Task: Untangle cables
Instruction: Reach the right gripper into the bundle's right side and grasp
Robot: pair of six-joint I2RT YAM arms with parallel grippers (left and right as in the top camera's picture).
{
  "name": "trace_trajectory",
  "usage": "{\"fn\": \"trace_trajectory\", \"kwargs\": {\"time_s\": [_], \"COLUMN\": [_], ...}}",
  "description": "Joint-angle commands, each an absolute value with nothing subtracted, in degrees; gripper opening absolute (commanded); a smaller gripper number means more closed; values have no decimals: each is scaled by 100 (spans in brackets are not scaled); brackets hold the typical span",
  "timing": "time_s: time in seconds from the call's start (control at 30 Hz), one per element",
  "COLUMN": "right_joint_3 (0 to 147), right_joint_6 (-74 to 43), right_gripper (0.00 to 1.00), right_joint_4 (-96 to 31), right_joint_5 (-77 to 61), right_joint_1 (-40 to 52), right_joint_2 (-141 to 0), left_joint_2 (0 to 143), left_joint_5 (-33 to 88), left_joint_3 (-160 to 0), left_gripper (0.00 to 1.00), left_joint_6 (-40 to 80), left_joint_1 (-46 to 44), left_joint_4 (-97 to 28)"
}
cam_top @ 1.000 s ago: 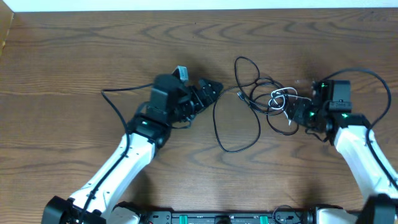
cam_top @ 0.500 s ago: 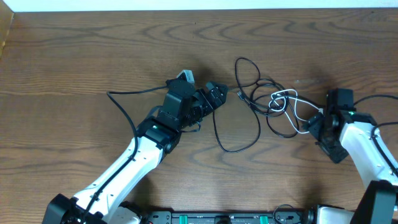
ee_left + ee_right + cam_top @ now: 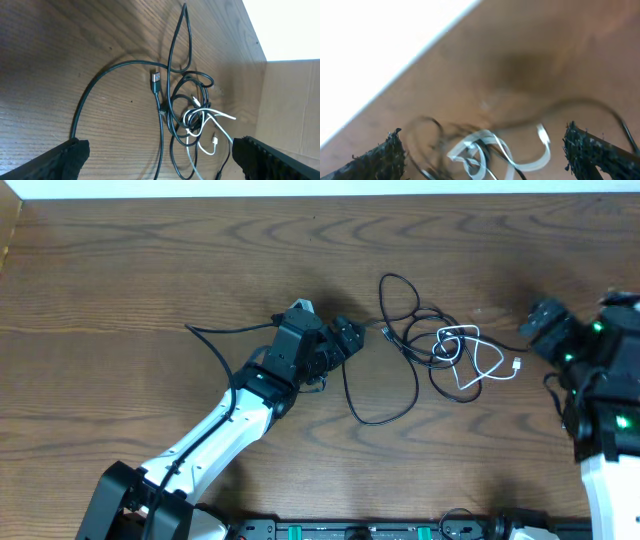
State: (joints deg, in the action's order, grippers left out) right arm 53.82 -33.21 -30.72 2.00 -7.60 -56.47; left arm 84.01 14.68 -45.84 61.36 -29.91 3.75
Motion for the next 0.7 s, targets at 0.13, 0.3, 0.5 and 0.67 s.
{"fn": "trace_trajectory", "kwargs": {"time_s": [0.13,0.3,0.5,0.67], "right_joint_3": [5293,5249,5249,5249], "right_joint_6": [-2961,-2685,-2477,-2480], "right_gripper": [96,84,79,57], "right_joint_4": [-3063,-2967,-2047,-2012], "right_joint_5": [-1168,-2095,-2672,-2499], "right_joint_1": [-701,-366,97,349], "right_joint_2": [-6014,-6914,-8125,-8892], "left_joint_2": [8425,8425,8425,8425], "left_joint_5": [1446,1426,1428,1431], "left_joint_3": [-4635,-4635,-4635,-4635], "left_gripper": [98,98,98,98], "left_joint_6": [6182,6182,6182,6182], "left_joint_1": [-3009,-3009,-3009,-3009], "left_joint_4": [390,388,346,344]}}
